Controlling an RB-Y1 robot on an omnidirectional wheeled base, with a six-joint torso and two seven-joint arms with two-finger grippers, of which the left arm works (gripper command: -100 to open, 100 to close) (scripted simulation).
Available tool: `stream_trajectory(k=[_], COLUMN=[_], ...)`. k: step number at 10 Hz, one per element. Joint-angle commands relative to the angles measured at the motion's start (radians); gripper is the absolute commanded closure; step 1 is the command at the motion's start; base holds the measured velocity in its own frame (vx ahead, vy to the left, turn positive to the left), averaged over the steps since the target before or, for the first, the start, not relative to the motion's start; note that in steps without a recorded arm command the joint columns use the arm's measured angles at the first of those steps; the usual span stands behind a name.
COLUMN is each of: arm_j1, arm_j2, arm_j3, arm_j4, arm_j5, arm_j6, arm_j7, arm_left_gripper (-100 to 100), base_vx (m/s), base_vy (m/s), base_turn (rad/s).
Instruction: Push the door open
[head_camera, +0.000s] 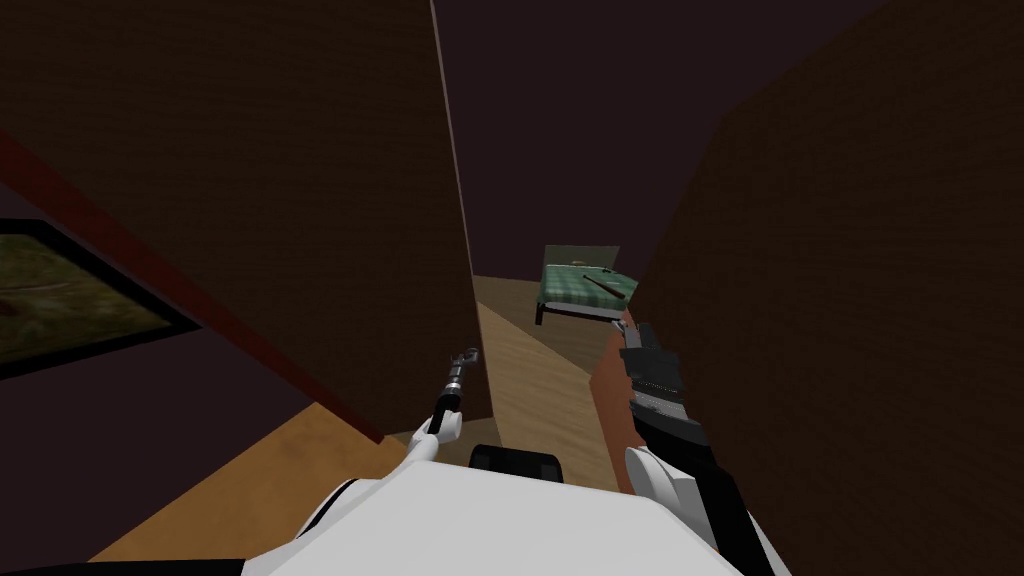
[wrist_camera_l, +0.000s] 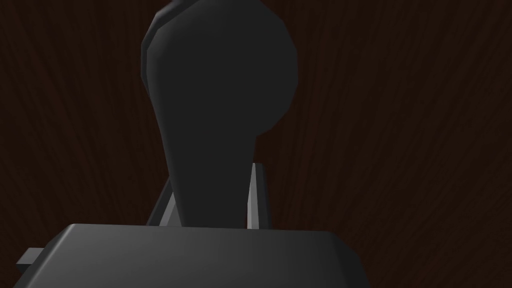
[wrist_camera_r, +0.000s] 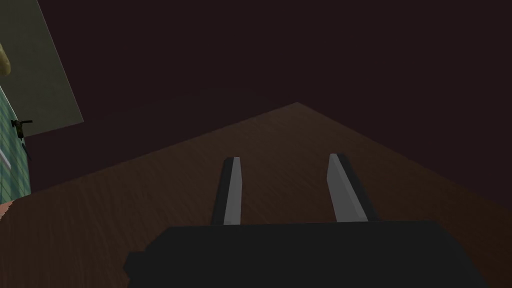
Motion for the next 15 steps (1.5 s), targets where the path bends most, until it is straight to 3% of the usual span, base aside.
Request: stream_trajectory(k=[1, 6, 8, 15], arm_j1=[-0.012, -0.012, -0.007, -0.003], arm_j2=[0.007, 0.0, 0.013, 0.026], arm_j3=[0.019, 0.056, 0.071, 0.123], arm_j4=[0.012, 0.016, 0.022, 0.027], arm_j5=[0.01, 0.029, 0.038, 0.073], arm_j6=[-0.012, -0.012, -0.015, -0.02], arm_j7=[-0.002, -0.015, -0.018, -0.038], arm_left_gripper=[100, 100, 100, 100], base_vx=[0.189, 0.159, 0.089, 0.185], base_vy=[-0.093, -0.068, -0.011, -0.008], base_turn=[0.062, 0.055, 0.044, 0.036])
